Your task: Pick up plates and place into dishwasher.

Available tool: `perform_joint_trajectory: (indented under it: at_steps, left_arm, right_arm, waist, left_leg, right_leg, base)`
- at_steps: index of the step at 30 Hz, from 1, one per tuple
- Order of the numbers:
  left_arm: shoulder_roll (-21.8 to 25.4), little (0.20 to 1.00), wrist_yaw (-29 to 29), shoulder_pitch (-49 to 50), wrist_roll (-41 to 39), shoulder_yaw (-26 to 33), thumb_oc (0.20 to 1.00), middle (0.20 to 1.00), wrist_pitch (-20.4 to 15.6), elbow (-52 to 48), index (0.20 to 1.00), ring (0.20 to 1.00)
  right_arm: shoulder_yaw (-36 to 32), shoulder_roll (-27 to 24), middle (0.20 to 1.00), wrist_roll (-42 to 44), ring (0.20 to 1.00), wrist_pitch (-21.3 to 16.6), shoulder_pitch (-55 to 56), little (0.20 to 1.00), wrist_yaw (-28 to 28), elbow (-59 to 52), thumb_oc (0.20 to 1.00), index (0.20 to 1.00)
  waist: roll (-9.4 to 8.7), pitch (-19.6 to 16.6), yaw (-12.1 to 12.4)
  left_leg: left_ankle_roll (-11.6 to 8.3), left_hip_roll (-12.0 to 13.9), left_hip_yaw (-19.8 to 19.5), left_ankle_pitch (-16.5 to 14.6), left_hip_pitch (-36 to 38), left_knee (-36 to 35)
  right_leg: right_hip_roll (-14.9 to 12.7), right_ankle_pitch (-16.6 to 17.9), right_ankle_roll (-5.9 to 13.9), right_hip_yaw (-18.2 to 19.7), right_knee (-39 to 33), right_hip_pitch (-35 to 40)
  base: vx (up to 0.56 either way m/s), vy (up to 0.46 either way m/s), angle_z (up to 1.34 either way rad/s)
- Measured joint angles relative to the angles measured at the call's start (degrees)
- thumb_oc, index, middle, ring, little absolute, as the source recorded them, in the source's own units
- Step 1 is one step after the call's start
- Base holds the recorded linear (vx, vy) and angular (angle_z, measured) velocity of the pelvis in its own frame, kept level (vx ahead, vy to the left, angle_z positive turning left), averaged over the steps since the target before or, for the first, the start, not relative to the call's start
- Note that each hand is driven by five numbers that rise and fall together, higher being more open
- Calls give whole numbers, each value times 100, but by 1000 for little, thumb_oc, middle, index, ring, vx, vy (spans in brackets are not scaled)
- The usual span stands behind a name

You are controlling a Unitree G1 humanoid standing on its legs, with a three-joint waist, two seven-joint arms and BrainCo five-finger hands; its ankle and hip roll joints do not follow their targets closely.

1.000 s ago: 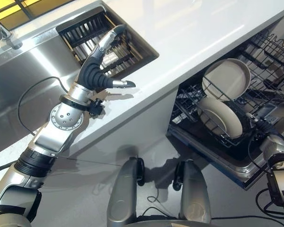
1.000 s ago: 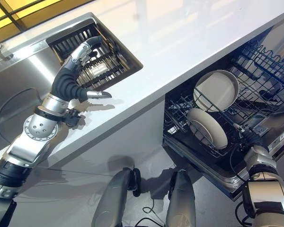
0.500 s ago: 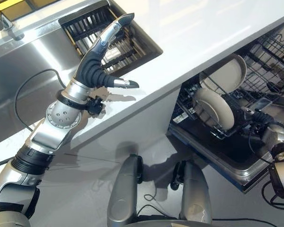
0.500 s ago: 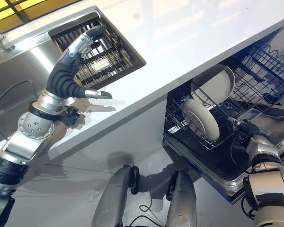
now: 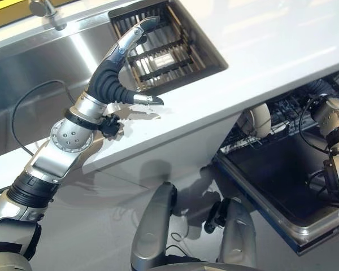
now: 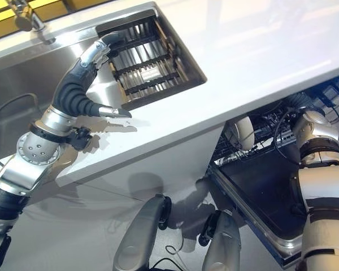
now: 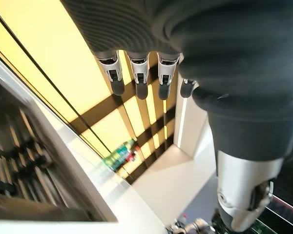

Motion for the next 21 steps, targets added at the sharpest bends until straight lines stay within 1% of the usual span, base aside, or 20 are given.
perform_joint_trajectory:
  at_steps: [2,4,8,12,15,18,21]
  left_arm:
    - [104,1000,-4,6,-69,0,1000,1000,-30,32,1000,1000]
    - [107,1000,-34,6,-172,-6,1000,1000,-141,30,1000,1000]
    - [107,1000,-181,8,-222,-7,1000,1000,-334,29,1000,1000]
    - [90,1000,-247,0,-220,-24,1000,1000,-415,21,1000,1000]
    - [67,1000,-246,-31,-220,-55,1000,1000,-407,21,1000,1000]
    - [17,1000,-240,-43,-219,-66,1000,1000,-394,21,1000,1000]
    - [-30,1000,-221,-47,-214,-77,1000,1000,-357,-2,1000,1000]
  right_arm:
    - [62,-9,1000,141,1000,-13,4,1000,-102,0,1000,1000]
    - [86,-9,1000,203,1000,-24,3,1000,-163,-47,1000,1000]
    - [148,-10,1000,193,1000,-46,3,1000,-272,-56,1000,1000]
    - [148,-32,1000,-37,1000,-44,17,1000,-344,-53,1000,1000]
    - [130,-66,1000,-220,1000,-75,242,1000,-331,-96,1000,1000]
    - [-37,-79,1000,-350,1000,-226,954,1000,-328,-325,1000,1000]
    - [-533,-93,1000,-370,1000,-469,2096,1000,-345,-1048,1000,1000]
  waist:
    - [2,-1,-18]
    - [15,-9,-47]
    - [16,-11,-54]
    - [9,-16,-122]
    - [-21,-61,-162]
    - [-199,-170,-272]
    - [-347,-254,-443]
  left_leg:
    - [0,-42,-9,1,-3,-9]
    - [4,-68,-12,3,-8,-16]
    - [-5,-47,-19,-2,-12,-20]
    - [-12,4,18,-17,-5,6]
    - [0,135,63,-97,12,91]
    - [26,238,219,-186,128,113]
    - [81,344,382,-308,324,120]
  right_leg:
    - [-47,-19,9,-26,12,7]
    - [-67,-39,17,-28,28,1]
    - [-63,-57,2,-29,30,-16]
    - [-32,-51,-4,-5,12,-22]
    - [90,-33,-8,11,-38,26]
    - [156,-27,5,100,-88,97]
    - [284,17,82,254,-188,233]
  base:
    - [-64,-43,9]
    - [-86,-12,6]
    - [-83,39,-1]
    - [-61,98,-6]
    - [-31,117,-13]
    - [-20,135,-18]
    - [-31,115,-28]
